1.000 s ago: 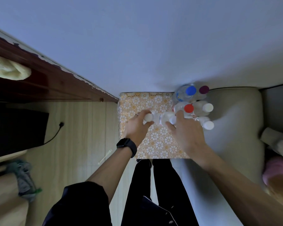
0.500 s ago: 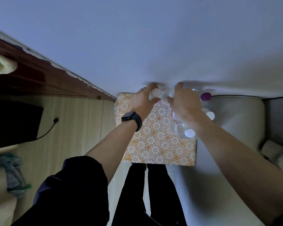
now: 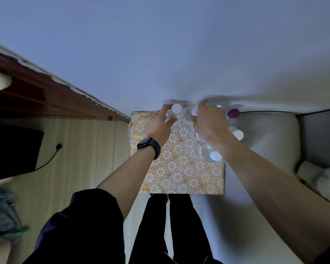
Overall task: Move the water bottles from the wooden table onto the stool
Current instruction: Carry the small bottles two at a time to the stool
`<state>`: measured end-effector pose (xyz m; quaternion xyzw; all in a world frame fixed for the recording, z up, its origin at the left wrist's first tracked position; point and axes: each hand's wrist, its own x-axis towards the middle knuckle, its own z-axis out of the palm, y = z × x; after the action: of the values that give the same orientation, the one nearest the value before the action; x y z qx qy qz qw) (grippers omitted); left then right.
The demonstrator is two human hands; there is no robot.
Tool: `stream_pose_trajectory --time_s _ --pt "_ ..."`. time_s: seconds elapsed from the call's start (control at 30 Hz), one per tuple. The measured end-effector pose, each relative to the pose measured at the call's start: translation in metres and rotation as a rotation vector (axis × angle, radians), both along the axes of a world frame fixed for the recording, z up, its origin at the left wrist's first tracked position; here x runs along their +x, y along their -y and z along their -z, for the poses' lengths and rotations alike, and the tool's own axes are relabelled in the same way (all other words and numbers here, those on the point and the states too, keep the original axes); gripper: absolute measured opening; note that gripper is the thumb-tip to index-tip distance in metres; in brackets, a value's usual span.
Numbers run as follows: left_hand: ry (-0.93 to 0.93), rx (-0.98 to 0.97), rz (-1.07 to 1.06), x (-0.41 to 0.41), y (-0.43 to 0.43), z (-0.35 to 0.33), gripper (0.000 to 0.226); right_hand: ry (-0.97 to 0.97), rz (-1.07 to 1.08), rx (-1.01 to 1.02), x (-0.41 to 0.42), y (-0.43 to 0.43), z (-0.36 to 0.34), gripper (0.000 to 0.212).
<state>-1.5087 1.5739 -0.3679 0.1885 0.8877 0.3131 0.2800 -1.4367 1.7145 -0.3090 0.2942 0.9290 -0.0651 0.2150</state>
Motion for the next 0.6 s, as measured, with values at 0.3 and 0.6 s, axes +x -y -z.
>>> stream_pose_trajectory --time_s 0.3,0.6 --pt "-0.011 0.024 -0.014 0.007 -0.002 -0.007 0.055 -0.029 0.016 -0.015 -0.005 0.001 -0.002 0.030" --pt "0.005 0.097 -0.073 0.006 -0.008 -0.007 0.040 -0.032 0.052 -0.035 0.002 0.007 0.001 0.024"
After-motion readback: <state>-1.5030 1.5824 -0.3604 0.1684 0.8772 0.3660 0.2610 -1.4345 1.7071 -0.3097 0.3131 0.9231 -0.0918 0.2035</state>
